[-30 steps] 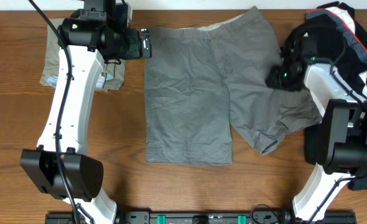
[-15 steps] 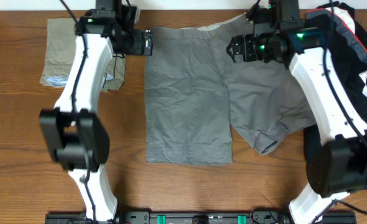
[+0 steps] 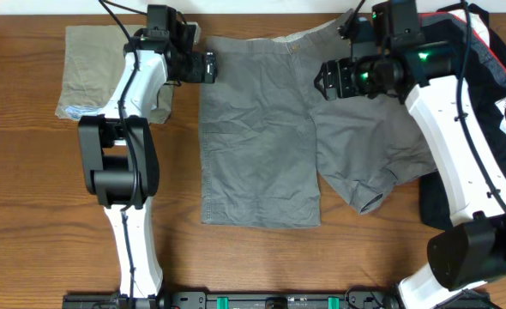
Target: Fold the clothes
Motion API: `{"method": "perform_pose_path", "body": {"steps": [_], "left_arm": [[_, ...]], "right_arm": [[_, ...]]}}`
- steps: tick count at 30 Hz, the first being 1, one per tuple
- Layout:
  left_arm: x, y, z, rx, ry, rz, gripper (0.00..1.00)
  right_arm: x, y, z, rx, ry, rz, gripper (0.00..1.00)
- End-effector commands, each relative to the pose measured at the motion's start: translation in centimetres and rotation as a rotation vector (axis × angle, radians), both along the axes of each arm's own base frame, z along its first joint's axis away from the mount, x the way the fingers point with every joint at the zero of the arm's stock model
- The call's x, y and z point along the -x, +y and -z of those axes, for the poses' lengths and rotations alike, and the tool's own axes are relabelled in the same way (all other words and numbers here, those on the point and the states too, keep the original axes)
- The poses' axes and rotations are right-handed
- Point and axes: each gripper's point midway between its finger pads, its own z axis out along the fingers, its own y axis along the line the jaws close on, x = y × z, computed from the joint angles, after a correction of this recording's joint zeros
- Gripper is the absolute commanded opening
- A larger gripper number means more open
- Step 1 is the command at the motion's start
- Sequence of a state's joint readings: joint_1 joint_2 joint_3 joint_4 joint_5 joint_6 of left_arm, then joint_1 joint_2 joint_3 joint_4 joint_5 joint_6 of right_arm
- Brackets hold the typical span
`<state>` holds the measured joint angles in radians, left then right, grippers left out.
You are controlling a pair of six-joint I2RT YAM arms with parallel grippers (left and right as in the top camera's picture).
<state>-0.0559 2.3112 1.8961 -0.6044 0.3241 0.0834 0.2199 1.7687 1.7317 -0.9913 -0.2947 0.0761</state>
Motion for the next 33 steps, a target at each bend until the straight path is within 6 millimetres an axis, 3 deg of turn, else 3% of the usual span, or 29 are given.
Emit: {"method": "perform_pose_path", "body": {"steps": [1,10,17,21,24,29,33], "left_arm": [[0.1,-0.6,2.2,0.026,0.035,0.023,0.99],[0.1,-1.4,3.2,0.052,0.047,0.040,0.96],[0.8,-3.2,4.0,0.075,0.071,0.076,0.76],[1.3,-4.1,5.2,0.074,0.096,0.091,0.44],[1.4,-4.3,5.6,0.072,0.108,0.074,0.06],[0.6,-2.7,3.9,0.092,0.105,-0.048,0.06],[0.0,-1.0,0.3,0.124,0.067,-0.133,0.06]], "right_arm": [[0.6,1.7,-1.8,-0.051,-0.023,-0.018,0.79],[0.9,4.0,-4.0,-0.086,-0.100,-0.066,0.79],[1.2,4.1,-4.5,-0.098,-0.106,-0.074,0.79],[1.3,4.0,-4.5,-0.097,-0.103,-0.073,0.80],[1.5,3.9,-4.3,-0.093,-0.091,-0.072,0.84],[1.9,3.7,-3.7,-0.083,-0.061,-0.058,0.82],[2.4,3.1,-2.1,-0.075,0.011,0.010,0.81]]}}
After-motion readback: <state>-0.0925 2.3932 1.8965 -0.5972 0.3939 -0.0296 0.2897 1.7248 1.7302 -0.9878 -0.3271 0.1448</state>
